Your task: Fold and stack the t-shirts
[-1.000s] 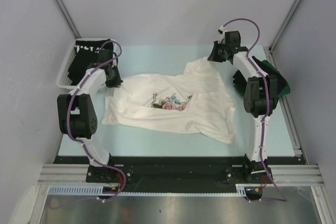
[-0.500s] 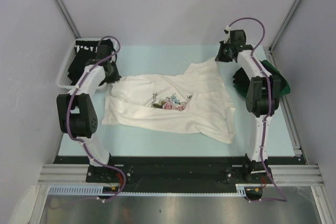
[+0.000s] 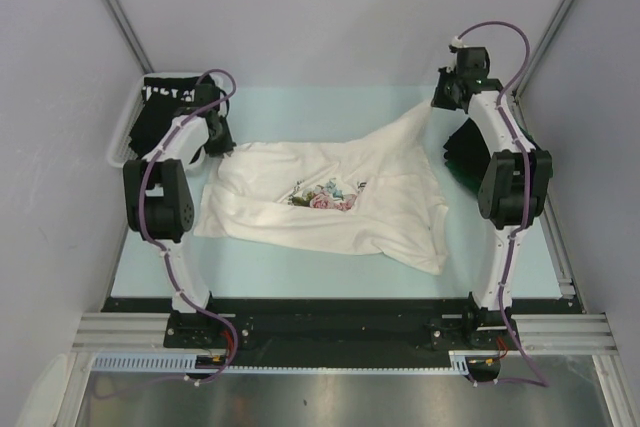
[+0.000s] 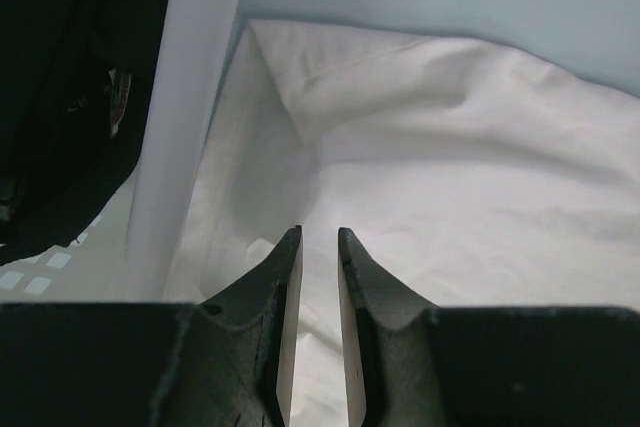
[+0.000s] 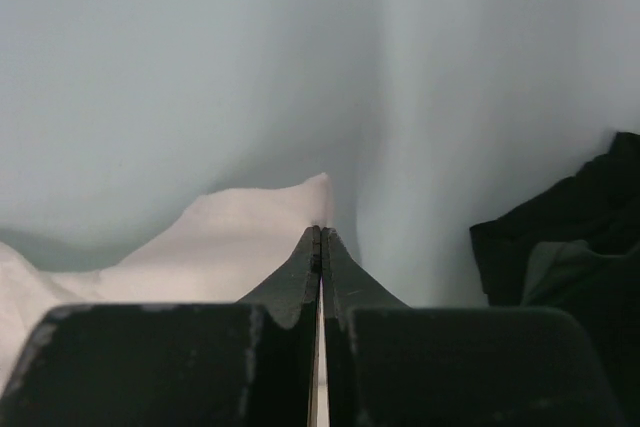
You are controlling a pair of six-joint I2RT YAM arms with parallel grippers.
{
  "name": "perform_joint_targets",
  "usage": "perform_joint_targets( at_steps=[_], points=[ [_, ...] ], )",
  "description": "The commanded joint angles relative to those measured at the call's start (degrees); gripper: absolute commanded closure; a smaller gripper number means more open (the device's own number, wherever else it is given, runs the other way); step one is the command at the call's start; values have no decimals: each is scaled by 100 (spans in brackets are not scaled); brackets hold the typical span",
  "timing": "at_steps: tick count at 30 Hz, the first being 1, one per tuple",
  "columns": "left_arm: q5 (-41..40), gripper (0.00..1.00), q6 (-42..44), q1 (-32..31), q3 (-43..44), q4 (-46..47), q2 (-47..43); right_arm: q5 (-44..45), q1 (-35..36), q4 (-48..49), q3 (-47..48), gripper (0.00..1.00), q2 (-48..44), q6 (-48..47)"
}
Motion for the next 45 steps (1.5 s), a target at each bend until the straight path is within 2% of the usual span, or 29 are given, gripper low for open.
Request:
perform_joint_targets(
  at_steps=[1,11,25,36,45],
  points=[
    [-118,75,8,16,457,14,91,467,-90,-139,294,100,-393,-172],
    [-277,75,-1,16,1037,111,575,669,-178,-527,408,100,-314,-251],
    [-637,73,-194,25,2716,-495,1999,722,-204,-738,408,100,-498,-304],
    [-1076,71,-212,25,2726,-926,2228,600,-195,-659,250,100,-516,-173],
    [-1525,59,-194,25,2656,-1260,2315,380,-195,-536,162,100,-534,-32]
  ],
)
